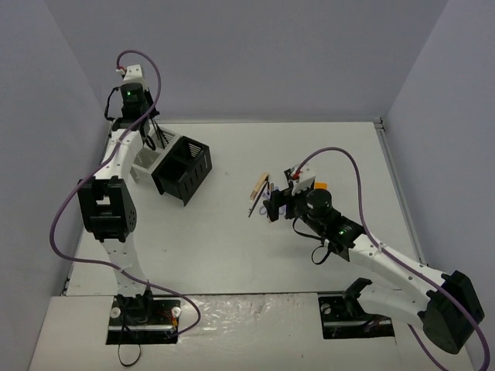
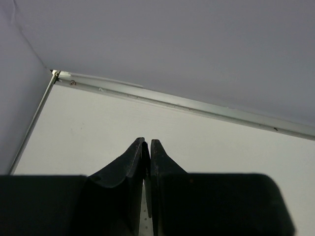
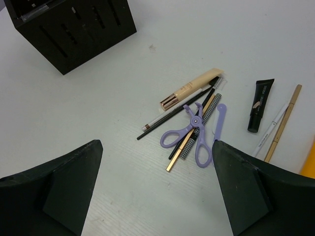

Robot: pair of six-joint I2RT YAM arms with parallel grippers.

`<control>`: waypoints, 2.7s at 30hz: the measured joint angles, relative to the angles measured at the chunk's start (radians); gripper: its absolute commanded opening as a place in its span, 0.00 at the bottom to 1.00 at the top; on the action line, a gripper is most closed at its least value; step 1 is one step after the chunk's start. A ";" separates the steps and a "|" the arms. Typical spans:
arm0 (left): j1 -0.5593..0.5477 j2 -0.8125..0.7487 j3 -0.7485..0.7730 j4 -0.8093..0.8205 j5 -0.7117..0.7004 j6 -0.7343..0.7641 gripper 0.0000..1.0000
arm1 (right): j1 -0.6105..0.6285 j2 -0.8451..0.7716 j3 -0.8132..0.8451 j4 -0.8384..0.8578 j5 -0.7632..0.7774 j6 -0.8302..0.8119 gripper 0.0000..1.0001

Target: Organize the makeup

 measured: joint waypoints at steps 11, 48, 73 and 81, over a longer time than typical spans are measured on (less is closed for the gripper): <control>0.004 0.042 -0.025 -0.001 0.008 -0.020 0.75 | -0.001 -0.001 0.005 -0.041 0.046 0.002 0.86; -0.017 -0.854 -0.729 -0.502 0.134 -0.101 0.97 | 0.198 0.857 0.527 -0.355 0.345 0.441 0.49; -0.014 -0.855 -0.726 -0.501 0.167 -0.101 0.97 | 0.180 0.832 0.478 -0.357 0.412 0.511 0.17; -0.014 -0.855 -0.726 -0.501 0.178 -0.102 0.97 | 0.163 0.831 0.477 -0.359 0.412 0.533 0.18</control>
